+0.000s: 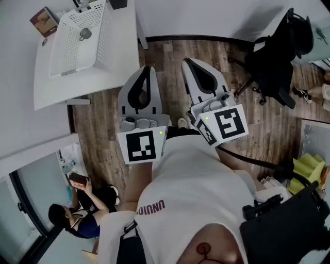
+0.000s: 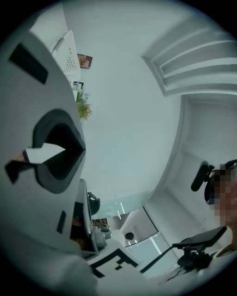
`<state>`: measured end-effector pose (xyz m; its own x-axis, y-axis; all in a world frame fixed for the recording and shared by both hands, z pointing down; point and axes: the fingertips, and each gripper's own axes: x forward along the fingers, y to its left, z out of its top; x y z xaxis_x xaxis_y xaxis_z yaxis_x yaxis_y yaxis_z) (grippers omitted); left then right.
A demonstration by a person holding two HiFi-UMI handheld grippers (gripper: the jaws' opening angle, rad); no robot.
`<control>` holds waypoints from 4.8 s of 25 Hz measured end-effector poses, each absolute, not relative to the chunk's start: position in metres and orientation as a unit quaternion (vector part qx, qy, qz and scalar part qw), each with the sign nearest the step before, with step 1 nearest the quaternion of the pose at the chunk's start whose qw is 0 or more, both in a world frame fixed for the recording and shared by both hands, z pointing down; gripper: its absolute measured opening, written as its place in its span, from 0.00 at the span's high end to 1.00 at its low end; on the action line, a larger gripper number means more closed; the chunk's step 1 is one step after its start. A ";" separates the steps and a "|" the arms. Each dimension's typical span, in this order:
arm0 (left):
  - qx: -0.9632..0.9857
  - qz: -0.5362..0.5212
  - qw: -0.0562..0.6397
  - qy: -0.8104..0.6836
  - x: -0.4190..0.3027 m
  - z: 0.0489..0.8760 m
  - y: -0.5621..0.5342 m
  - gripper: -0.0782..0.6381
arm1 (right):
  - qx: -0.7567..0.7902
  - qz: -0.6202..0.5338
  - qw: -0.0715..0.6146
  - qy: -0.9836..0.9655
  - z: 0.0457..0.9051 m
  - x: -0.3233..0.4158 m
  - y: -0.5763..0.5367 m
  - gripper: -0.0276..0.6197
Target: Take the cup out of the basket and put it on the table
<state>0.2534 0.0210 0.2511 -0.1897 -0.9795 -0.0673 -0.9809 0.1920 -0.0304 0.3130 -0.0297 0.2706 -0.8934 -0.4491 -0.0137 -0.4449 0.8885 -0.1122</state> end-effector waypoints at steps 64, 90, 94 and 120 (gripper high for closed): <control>-0.406 0.019 0.038 0.913 0.013 0.262 0.143 0.88 | -0.064 -0.057 0.038 0.996 0.261 0.057 -0.001 0.93; -0.459 0.002 0.111 0.882 -0.129 0.184 0.077 0.87 | -0.063 -0.086 0.078 0.991 0.201 -0.074 -0.069 0.93; -0.481 -0.001 0.113 0.870 -0.149 0.180 0.068 0.88 | -0.082 -0.095 0.059 0.990 0.211 -0.094 -0.075 0.93; -0.640 -0.021 -0.008 0.768 -0.273 0.252 0.017 0.88 | -0.219 -0.205 -0.224 0.927 0.388 -0.219 -0.122 0.81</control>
